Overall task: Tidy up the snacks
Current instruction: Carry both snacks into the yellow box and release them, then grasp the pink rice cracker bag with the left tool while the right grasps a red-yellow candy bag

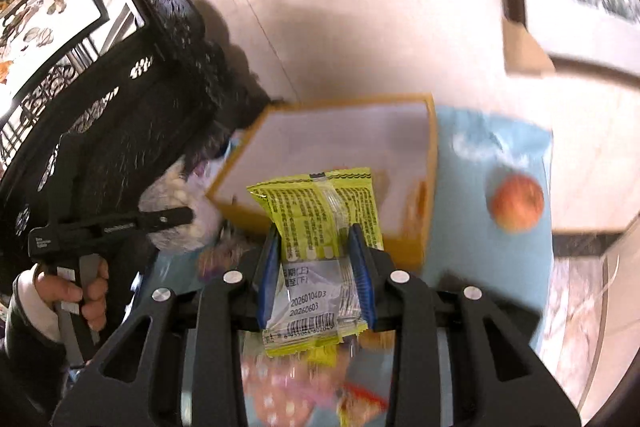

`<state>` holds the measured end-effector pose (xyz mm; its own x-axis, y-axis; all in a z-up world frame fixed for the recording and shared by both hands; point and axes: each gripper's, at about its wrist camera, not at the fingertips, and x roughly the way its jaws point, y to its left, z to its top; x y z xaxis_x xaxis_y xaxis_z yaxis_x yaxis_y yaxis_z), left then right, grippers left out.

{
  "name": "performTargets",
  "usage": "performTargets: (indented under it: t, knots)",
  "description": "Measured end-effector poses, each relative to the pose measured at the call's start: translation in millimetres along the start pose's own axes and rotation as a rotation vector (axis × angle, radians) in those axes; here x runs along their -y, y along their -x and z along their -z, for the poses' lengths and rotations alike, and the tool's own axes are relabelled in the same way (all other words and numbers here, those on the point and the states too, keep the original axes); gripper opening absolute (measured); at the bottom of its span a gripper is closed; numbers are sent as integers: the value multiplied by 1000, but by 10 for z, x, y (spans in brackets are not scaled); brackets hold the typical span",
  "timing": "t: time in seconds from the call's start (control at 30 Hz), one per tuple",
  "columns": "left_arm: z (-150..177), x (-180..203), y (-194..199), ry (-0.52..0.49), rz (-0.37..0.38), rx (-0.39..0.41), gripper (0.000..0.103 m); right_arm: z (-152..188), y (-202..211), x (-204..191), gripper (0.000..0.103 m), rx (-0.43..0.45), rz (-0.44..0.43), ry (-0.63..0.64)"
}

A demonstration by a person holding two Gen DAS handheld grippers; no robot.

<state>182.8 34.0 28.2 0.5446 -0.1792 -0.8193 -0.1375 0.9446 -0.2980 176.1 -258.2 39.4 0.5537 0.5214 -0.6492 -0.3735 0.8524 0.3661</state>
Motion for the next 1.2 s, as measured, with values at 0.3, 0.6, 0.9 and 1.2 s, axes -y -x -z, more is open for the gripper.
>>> performTargets:
  t: [0.3,0.6,0.9,1.2]
  knots:
    - [-665,300,-801,112,-54,-16,92,-308,-974,-101,44,-14,266,108]
    - [-287,-57,-672,40,-69,-38,92,94,-635,113,57,15,195,62]
    - [334,-392,-418,24,-101,-100,92,661,-214,173,65,-49,233,12]
    - [1012,-554,-463,30,-114,-228,92,1569,-282,186,65,-264,274,1]
